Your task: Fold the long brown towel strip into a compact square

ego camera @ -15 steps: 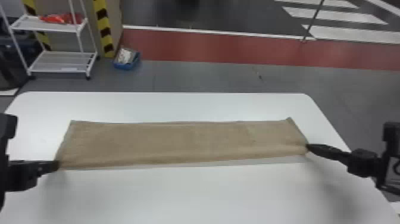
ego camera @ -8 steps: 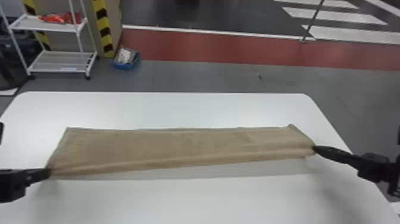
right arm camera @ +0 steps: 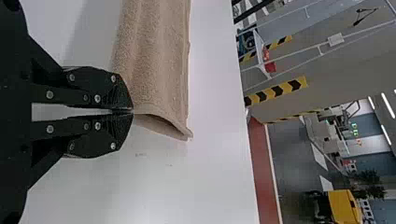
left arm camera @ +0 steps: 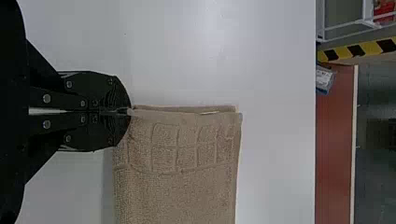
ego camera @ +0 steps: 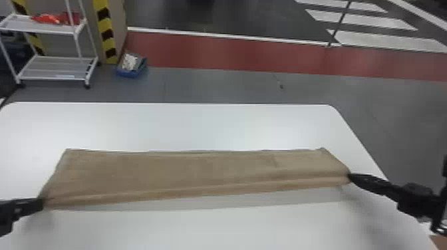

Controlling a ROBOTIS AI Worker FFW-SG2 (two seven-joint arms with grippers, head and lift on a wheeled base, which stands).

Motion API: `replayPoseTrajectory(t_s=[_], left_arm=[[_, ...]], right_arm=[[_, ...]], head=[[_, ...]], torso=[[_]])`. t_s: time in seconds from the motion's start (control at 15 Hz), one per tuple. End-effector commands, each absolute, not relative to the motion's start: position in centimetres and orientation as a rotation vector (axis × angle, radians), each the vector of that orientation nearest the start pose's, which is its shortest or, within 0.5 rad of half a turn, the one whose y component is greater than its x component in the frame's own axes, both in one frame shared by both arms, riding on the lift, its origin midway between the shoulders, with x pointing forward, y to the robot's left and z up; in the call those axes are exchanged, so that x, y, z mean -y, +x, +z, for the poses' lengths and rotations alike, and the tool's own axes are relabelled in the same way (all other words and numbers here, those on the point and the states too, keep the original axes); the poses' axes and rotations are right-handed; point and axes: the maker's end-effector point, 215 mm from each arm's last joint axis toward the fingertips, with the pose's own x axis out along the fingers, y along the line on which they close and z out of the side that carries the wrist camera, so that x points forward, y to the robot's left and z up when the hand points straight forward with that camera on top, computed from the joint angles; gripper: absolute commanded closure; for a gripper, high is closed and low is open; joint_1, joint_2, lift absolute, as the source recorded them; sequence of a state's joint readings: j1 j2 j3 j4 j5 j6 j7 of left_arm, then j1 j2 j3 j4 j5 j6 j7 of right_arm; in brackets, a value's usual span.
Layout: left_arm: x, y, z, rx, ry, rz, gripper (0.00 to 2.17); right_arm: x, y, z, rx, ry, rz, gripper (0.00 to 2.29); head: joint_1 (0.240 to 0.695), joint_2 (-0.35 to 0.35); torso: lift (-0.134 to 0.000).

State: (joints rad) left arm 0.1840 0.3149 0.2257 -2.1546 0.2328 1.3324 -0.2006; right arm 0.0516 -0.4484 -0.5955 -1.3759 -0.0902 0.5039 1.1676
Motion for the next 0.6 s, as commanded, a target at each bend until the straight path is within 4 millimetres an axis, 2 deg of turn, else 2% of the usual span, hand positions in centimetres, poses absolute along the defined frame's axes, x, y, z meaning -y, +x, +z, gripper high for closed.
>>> replayPoseTrajectory(t_s=[0.0, 0.07, 0.4, 0.53], left_arm=[[-34.2, 42.1, -44.7, -0.894, 0.003, -0.071, 0.29], [-34.2, 42.1, -44.6, -0.891, 0.003, -0.071, 0.09], [-34.2, 42.5, -42.7, -0.847, -0.028, -0.076, 0.07], [-33.9, 43.6, -42.0, -0.816, -0.022, -0.078, 0.07]], right_arm=[[48.9, 44.2, -43.1, -0.523, 0.186, 0.456, 0.21], [48.9, 44.3, -43.0, -0.521, 0.184, 0.455, 0.04], [49.9, 44.5, -42.0, -0.504, 0.183, 0.429, 0.02], [49.6, 44.5, -42.1, -0.501, 0.189, 0.431, 0.04]], head=[[0.695, -0.189], [0.695, -0.19], [0.695, -0.195], [0.695, -0.199]], torso=[[-0.124], [-0.124], [-0.124], [-0.124]])
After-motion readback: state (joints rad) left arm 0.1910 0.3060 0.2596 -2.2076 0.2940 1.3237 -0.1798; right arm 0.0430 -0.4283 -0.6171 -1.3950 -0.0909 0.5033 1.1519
